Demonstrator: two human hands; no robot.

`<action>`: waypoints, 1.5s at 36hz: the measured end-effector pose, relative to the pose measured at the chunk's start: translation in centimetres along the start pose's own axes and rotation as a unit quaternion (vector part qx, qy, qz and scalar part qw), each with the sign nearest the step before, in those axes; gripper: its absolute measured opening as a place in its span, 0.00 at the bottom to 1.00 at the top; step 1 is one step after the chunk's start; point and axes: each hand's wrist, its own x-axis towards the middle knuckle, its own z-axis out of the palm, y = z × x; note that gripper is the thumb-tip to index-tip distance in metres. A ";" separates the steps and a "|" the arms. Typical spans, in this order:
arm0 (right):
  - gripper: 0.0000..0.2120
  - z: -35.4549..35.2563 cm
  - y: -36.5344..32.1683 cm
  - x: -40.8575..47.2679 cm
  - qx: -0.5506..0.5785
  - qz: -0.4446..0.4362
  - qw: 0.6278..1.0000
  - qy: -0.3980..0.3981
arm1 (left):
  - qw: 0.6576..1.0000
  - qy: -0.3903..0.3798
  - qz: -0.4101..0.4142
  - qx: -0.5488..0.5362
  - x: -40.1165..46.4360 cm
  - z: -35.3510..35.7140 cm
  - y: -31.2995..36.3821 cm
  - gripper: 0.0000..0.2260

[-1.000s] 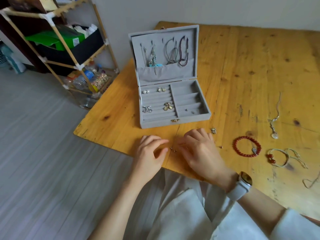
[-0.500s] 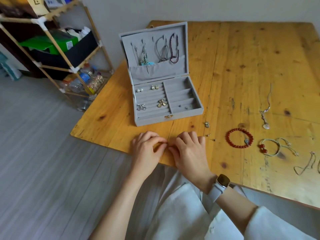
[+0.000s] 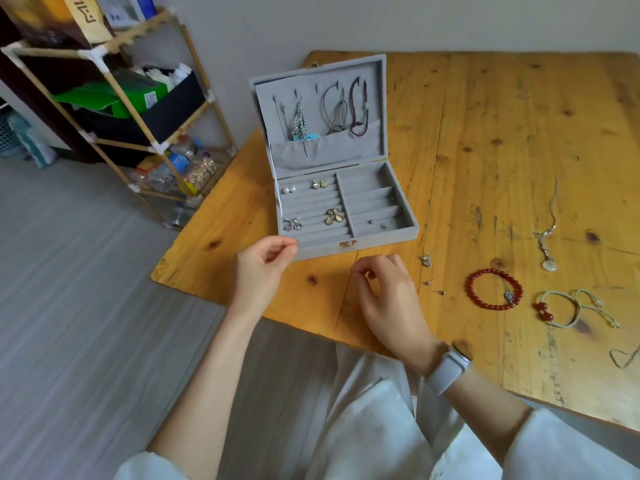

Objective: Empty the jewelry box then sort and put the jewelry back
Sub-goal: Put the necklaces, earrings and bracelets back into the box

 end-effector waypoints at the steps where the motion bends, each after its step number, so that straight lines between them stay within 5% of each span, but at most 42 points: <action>1: 0.04 0.0 -0.2 0.3 0.012 0.010 1.000 0.001 | 1.000 -0.007 -0.002 0.016 0.7 -0.3 0.0 0.06; 10: 0.07 -0.1 -0.9 1.6 0.078 0.083 0.993 -0.011 | 0.979 -0.086 -0.012 0.183 4.5 -1.8 0.5 0.05; 18: 0.08 -0.1 -0.6 2.6 0.106 0.100 0.989 -0.030 | 0.922 -0.198 0.006 0.331 6.1 -1.7 2.0 0.04; 27: 0.07 -0.1 -1.0 5.5 0.127 0.107 0.982 -0.091 | 0.883 -0.258 0.029 0.391 7.0 -1.5 2.9 0.05; 31: 0.07 0.2 -1.5 7.3 0.116 0.116 0.981 -0.103 | 0.884 -0.240 0.010 0.402 7.2 -1.3 2.3 0.05; 38: 0.07 1.5 -2.3 10.7 0.048 0.100 0.976 -0.186 | 0.939 -0.165 -0.031 0.301 6.7 -1.4 0.9 0.06; 45: 0.10 3.7 -2.5 12.0 -0.065 0.061 0.949 -0.304 | 0.985 0.043 0.033 0.165 2.8 -1.5 -2.0 0.07; 54: 0.09 5.0 -2.2 12.2 -0.123 0.063 0.935 -0.327 | 0.983 0.052 0.056 0.167 1.2 -0.5 -3.8 0.12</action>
